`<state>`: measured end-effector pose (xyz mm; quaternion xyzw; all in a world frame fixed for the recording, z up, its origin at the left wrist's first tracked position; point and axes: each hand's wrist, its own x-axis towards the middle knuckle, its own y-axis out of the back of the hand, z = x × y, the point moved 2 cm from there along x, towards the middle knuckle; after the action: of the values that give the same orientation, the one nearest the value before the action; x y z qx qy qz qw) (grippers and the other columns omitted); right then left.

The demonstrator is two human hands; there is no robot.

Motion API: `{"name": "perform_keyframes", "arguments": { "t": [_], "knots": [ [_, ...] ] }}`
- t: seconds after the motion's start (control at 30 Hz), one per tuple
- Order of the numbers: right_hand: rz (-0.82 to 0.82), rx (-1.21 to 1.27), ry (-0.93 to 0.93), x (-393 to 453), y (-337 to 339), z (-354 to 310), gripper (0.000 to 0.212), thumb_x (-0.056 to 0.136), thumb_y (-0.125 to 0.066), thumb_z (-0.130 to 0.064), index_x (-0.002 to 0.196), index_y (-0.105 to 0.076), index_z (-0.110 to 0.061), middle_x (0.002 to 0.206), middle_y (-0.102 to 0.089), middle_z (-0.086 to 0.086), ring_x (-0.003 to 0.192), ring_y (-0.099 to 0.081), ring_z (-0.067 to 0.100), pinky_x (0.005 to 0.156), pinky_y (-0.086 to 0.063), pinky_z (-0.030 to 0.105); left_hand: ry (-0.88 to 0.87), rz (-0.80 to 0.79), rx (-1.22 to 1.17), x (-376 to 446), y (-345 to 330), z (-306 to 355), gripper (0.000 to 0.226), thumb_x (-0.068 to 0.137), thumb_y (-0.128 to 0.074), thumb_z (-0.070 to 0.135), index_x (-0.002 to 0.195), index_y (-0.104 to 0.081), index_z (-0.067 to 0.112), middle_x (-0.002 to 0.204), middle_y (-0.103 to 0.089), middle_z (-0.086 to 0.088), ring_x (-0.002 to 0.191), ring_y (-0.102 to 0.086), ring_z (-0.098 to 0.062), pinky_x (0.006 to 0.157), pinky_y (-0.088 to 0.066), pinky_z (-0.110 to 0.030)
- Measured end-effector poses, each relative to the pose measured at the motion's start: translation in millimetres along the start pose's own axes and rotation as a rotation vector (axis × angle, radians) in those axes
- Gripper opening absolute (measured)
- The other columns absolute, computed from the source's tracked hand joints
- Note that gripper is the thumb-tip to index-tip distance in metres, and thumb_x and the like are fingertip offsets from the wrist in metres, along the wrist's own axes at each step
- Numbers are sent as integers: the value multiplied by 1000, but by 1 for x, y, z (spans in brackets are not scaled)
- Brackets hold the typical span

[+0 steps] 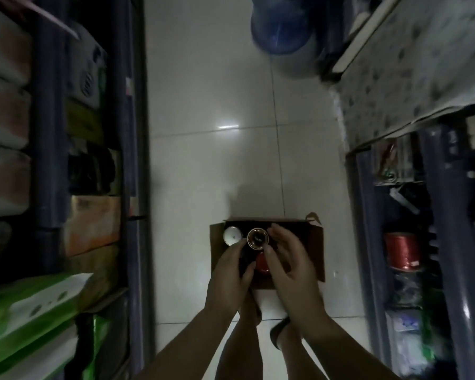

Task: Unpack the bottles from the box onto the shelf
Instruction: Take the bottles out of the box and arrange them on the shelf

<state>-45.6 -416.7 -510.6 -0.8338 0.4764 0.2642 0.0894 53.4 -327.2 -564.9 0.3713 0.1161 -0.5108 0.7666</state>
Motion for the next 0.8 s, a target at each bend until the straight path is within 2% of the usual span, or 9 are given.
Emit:
{"name": "perform_keyframes", "arguments": {
  "t": [0.03,0.13,0.27,0.33,0.43,0.53,0.63,0.73,0.8],
  "knots": [
    [-6,-3,-22,7,-1,19,41,92,-58,-21,119,-48,-49,127,-56,-20,120,-52,-2,100,-46,29,3,-10,21,8,-10,-12,49,88,-59,20,124,-42,49,119,-52,29,114,-54,2,97,-42,-15],
    [22,-40,-73,29,-1,70,44,91,-58,-17,110,-48,-55,121,-56,-26,117,-53,-4,98,-44,23,15,-56,129,33,-39,-48,43,90,-59,24,130,-48,34,124,-58,17,114,-54,-1,97,-45,-20],
    [41,-83,-128,51,1,128,43,91,-58,-19,108,-44,-55,114,-50,-35,107,-48,-21,85,-41,3,3,-107,259,59,-68,-93,48,89,-57,27,135,-45,28,132,-55,11,122,-50,-4,103,-44,-29],
    [65,-97,-138,56,3,154,44,90,-59,-19,112,-42,-53,115,-48,-35,105,-45,-26,82,-39,-2,24,-104,280,67,-77,-112,49,89,-57,27,136,-43,28,135,-54,11,125,-48,-6,105,-43,-32],
    [68,-129,-137,61,3,188,47,90,-60,-18,116,-40,-51,115,-46,-35,106,-43,-27,83,-37,-4,-6,-83,303,78,-87,-127,51,89,-57,28,137,-42,26,137,-52,8,127,-47,-8,106,-42,-32],
    [61,-172,-157,61,-2,220,44,89,-61,-21,125,-42,-39,117,-47,-28,107,-44,-19,80,-36,-5,-49,-88,331,89,-95,-134,53,90,-58,28,139,-39,25,141,-48,7,132,-42,-9,108,-39,-31],
    [82,-211,-196,59,-8,248,47,88,-63,-25,129,-42,-34,122,-47,-20,108,-46,-9,79,-39,-2,-69,-79,350,101,-99,-140,57,89,-61,25,141,-38,26,145,-44,8,135,-37,-9,110,-38,-32],
    [84,-273,-224,60,-16,275,55,85,-66,-28,135,-43,-26,133,-47,-6,120,-45,7,93,-41,16,-114,-73,371,114,-103,-147,61,87,-63,23,142,-36,28,151,-36,9,137,-33,-7,110,-34,-25],
    [56,-274,-282,64,-22,286,63,83,-69,-31,138,-40,-24,140,-43,-2,123,-44,11,96,-43,25,-147,-89,410,122,-105,-150,65,86,-65,27,144,-33,27,153,-32,8,139,-30,-8,109,-28,-22]
  ]
}}
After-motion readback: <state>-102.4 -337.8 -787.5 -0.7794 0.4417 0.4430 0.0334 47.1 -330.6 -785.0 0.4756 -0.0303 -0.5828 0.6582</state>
